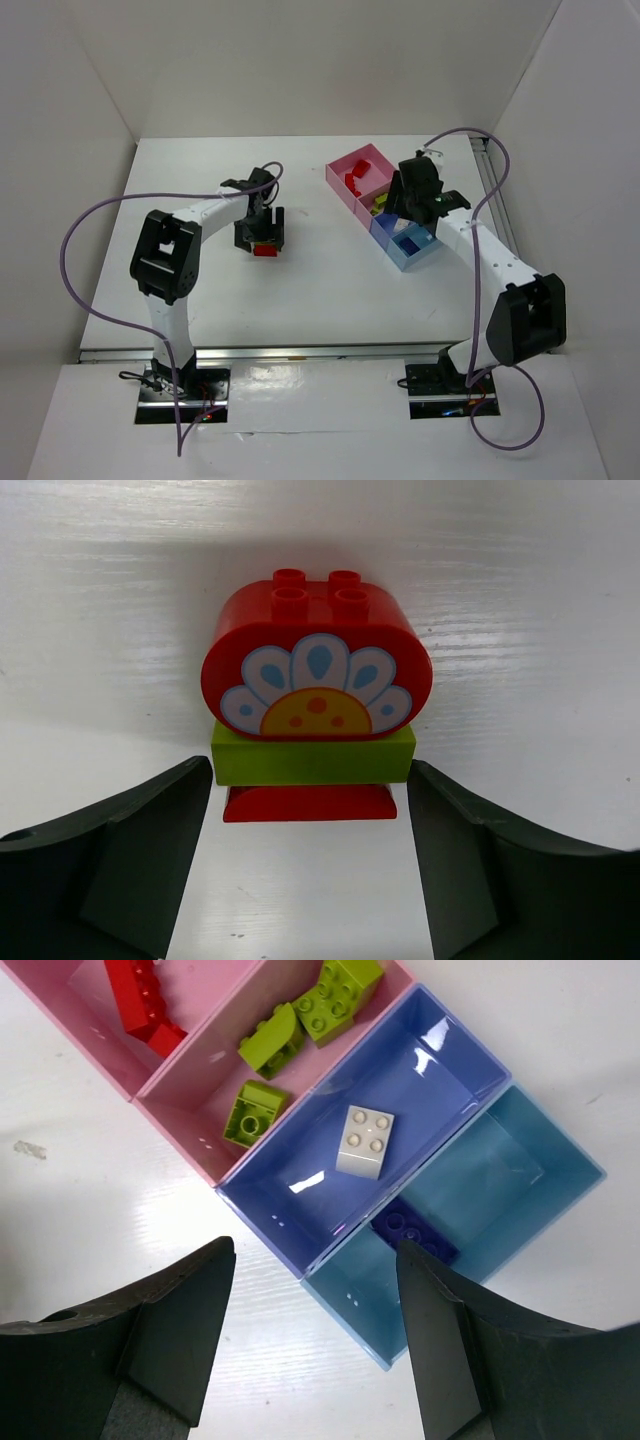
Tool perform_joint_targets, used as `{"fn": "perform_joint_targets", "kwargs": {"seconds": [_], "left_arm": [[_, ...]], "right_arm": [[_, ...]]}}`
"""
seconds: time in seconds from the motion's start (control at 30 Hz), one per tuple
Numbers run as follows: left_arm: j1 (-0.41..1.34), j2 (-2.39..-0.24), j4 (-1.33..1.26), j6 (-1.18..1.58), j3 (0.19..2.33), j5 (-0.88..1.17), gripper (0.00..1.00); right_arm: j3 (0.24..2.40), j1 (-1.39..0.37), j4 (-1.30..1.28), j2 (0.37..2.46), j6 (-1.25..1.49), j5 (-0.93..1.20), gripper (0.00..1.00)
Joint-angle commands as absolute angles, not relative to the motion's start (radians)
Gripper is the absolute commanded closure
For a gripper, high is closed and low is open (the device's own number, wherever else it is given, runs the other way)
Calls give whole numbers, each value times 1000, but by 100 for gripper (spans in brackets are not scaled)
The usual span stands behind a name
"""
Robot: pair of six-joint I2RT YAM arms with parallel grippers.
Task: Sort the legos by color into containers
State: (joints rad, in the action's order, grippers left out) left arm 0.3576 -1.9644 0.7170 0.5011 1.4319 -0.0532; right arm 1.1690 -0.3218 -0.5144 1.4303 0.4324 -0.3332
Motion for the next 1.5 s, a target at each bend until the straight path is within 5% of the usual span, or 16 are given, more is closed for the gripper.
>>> {"fn": "perform_joint_targets", "kwargs": {"seconds": [0.0,0.27,0.47,0.93,1.47], "left_arm": [[357,-1947,666,486,1414,-25,11],[357,-1939,666,468,1423,-6,28],[322,-1833,655,405,1424,149,51],[322,-1707,689,223,1453,494,52],[331,-1654,704,202,1474,476,51]], "right_arm": [[1221,-336,-506,1436,434,-357,27],[1241,-345,-506,1465,422,-313,27],[1373,-347,-526,1587,289,65,27],[1529,-426,-385,1792,426,685,27],[1605,-489,-310,1925,488,724,23]]}}
